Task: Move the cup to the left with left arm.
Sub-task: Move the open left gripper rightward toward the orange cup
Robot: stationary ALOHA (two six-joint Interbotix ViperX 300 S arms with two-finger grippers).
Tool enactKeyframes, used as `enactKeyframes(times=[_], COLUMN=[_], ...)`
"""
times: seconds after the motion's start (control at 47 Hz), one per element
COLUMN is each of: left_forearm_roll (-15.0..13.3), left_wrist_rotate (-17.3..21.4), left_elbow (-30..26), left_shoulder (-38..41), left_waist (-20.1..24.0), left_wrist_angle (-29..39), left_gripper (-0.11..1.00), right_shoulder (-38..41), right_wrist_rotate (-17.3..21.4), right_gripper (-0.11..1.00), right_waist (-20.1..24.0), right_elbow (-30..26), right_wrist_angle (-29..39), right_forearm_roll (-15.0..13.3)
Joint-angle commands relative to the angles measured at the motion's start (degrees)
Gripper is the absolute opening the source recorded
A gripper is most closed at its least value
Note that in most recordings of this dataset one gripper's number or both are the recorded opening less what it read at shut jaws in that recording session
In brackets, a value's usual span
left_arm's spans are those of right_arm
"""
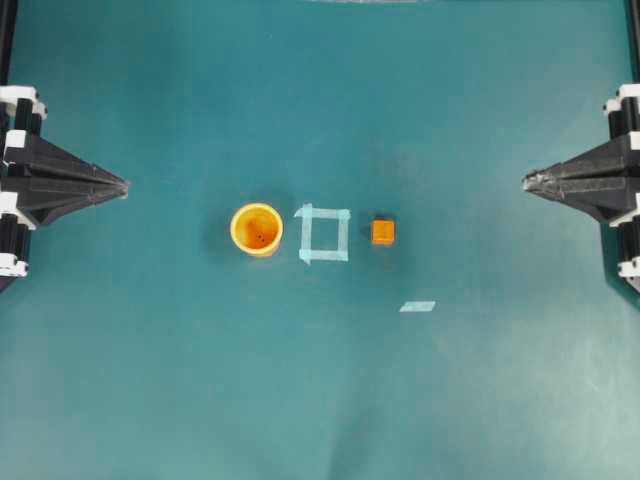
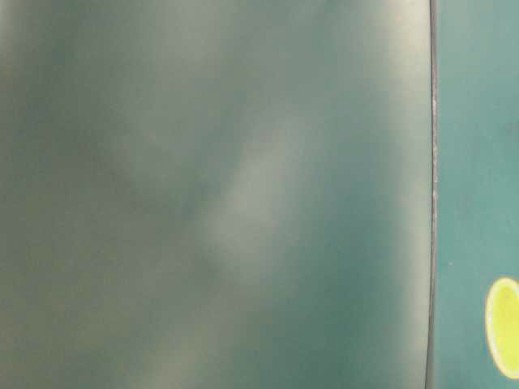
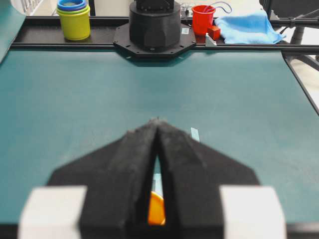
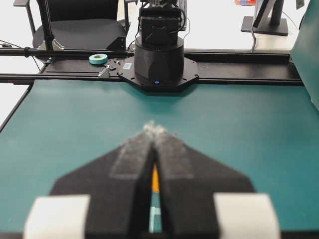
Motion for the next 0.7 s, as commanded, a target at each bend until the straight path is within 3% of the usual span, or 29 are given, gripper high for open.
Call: enactKeyframes(times=[0.0, 0.319, 0.425, 0.532, 0.68], left_forearm_roll=[0.53, 0.44, 0.53, 0.53, 0.44], left_wrist_rotate=[-1.05, -1.32, -1.32, -1.41, -1.32], left_elbow=[-0.7, -0.7, -0.53, -0.44, -0.18], left_shoulder=[0.44, 0.26, 0.88, 1.76, 3.52], left_waist=[0.0, -0.88, -0.88, -0.88, -0.79], left_wrist_angle=[2.2, 6.24, 7.82, 9.4, 10.72], left_gripper=[-0.01, 0.0, 0.06, 0.23, 0.61], right_shoulder=[0.62, 1.49, 1.49, 1.49, 1.49], right_wrist_rotate=[0.26, 0.18, 0.18, 0.26, 0.26], right_gripper=[-0.01, 0.0, 0.0, 0.0, 0.0], right_waist=[-0.09, -0.09, -0.09, -0.09, -0.09], right_elbow=[-1.23, -1.49, -1.49, -1.49, -1.58], right_wrist_angle=[-0.53, -0.79, -0.88, -0.88, -0.62], right_forearm_roll=[0.0, 0.0, 0.09, 0.09, 0.0])
